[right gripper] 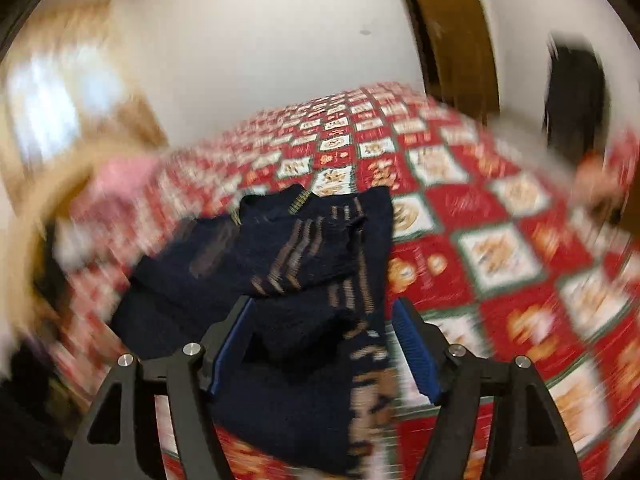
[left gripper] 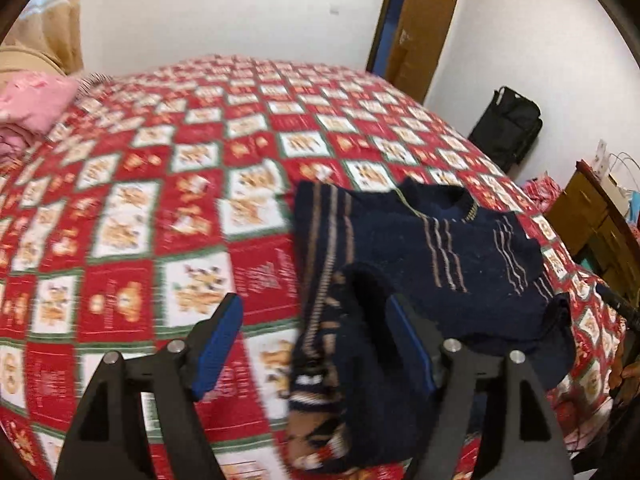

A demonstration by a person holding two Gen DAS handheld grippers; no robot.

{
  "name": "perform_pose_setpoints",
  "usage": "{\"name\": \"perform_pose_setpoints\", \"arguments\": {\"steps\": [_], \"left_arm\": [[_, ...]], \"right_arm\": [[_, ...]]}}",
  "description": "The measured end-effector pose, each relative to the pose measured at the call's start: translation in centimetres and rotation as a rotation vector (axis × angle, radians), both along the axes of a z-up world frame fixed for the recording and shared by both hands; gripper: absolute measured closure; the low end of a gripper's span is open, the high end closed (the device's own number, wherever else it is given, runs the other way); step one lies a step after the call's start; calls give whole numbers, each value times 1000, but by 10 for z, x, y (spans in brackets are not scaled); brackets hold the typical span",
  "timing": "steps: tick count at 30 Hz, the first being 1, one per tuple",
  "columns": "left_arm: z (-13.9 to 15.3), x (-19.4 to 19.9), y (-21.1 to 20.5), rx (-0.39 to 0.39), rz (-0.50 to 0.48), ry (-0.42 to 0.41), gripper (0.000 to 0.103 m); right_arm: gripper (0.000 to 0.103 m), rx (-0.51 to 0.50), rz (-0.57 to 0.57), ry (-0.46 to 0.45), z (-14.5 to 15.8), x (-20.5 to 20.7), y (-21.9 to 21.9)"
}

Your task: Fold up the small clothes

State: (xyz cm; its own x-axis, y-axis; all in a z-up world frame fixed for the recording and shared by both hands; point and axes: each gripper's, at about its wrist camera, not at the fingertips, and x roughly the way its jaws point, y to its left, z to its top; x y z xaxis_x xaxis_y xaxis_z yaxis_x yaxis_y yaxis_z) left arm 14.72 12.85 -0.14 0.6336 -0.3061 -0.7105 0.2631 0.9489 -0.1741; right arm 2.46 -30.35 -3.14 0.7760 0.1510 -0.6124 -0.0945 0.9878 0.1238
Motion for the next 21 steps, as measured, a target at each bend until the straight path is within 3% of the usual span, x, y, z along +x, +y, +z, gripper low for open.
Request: {"name": "perform_pose_setpoints", "arguments": {"steps": [2, 6, 10, 12, 13, 16, 18, 21], "left_arm": [[-3, -4, 5, 43, 22, -29, 26], [-19, -4, 4, 100, 25, 1, 26], [-29, -11, -1, 129, 2, 8, 26], [-30, -14, -2, 134, -8, 10, 26], [-31, -14, -3, 144, -11, 13, 26], [-29, -17, -6, 186, -42, -1, 26], [-29, -18, -8, 207, -66, -13, 26], [-29, -14, -8, 179, -110, -15, 26]], "right_arm": [[32, -170, 36, 25, -9, 2, 18], [32, -379, 133, 88, -40, 12, 42], [32, -466, 156, 129, -58, 30, 50], [36, -441, 156, 141, -62, 45, 50], [51, -392, 167, 146, -61, 52, 48], [80, -219, 210, 186, -55, 67, 45], [83, -150, 201, 184, -49, 72, 39], [84, 100, 139, 142, -35, 72, 12]]}}
